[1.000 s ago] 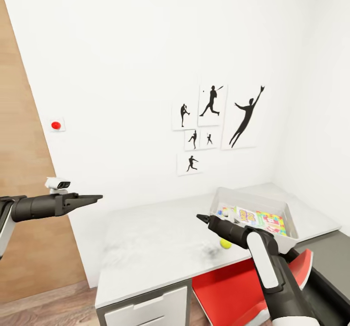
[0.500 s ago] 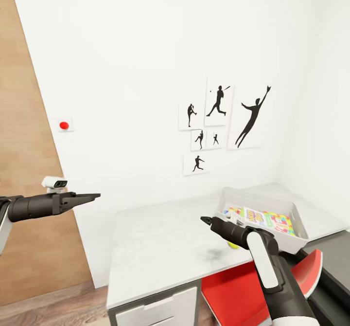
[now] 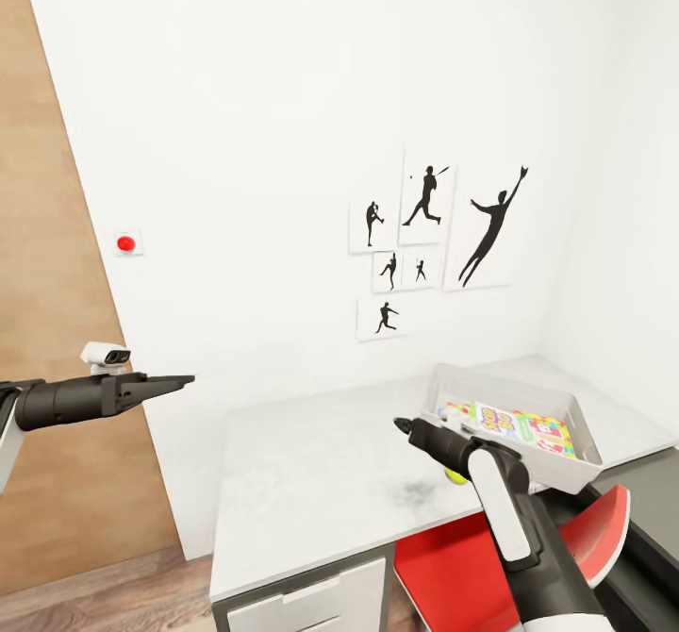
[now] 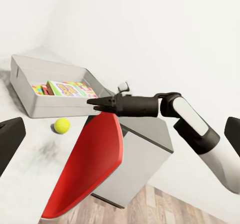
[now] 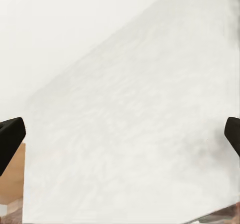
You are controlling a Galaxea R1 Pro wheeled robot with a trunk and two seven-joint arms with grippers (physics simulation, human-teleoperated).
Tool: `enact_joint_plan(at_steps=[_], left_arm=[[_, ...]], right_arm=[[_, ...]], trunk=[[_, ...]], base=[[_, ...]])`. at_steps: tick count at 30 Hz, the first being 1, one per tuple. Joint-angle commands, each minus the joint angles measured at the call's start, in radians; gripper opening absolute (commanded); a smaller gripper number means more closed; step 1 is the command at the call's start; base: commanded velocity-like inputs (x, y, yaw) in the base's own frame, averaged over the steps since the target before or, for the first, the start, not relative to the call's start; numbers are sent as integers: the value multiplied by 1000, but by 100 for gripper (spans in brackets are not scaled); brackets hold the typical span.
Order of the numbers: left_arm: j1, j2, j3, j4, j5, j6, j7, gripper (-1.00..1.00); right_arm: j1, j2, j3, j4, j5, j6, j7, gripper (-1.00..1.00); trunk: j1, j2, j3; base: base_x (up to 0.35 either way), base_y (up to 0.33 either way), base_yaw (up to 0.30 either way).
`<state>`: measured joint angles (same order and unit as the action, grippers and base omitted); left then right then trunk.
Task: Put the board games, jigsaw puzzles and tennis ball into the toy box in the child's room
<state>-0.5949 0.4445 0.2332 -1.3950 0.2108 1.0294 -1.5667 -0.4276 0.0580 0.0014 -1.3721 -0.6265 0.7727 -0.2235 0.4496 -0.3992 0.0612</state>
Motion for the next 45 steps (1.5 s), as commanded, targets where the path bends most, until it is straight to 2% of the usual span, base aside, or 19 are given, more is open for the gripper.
enact_joint_plan(at_steps=[1, 6, 8, 10, 21, 33, 45], left_arm=[[0, 0, 0, 4, -1, 11, -4, 100], [0, 0, 0, 11, -1, 10, -4, 100], [0, 0, 1, 12, -1, 9, -4, 100], [0, 0, 1, 13, -1, 9, -4, 100], [0, 0, 1, 13, -2, 9, -4, 100], [0, 0, 1, 13, -3, 8, -4, 100], [0, 0, 1, 13, -4, 8, -4, 100]], right_arm=[[0, 0, 24, -5, -8, -23, -65, 100], [0, 2, 106, -11, -6, -89, -267, 100], [0, 3, 124, -12, -6, -114, -331, 100], [0, 2, 130, -10, -6, -128, -357, 100], [0, 3, 138, 0, -3, -142, -399, 100], [1, 3, 137, 29, -14, -134, -594, 100], [3, 1, 132, 31, -21, -133, -608, 100]], trunk=[[0, -1, -1], [0, -1, -1], [0, -1, -1], [0, -1, -1], [0, -1, -1], [0, -1, -1], [0, -1, -1]], base=[[0, 0, 0], [54, 21, 0], [121, 126, 0], [126, 138, 0], [29, 46, 0], [1, -54, 0], [2, -30, 0]])
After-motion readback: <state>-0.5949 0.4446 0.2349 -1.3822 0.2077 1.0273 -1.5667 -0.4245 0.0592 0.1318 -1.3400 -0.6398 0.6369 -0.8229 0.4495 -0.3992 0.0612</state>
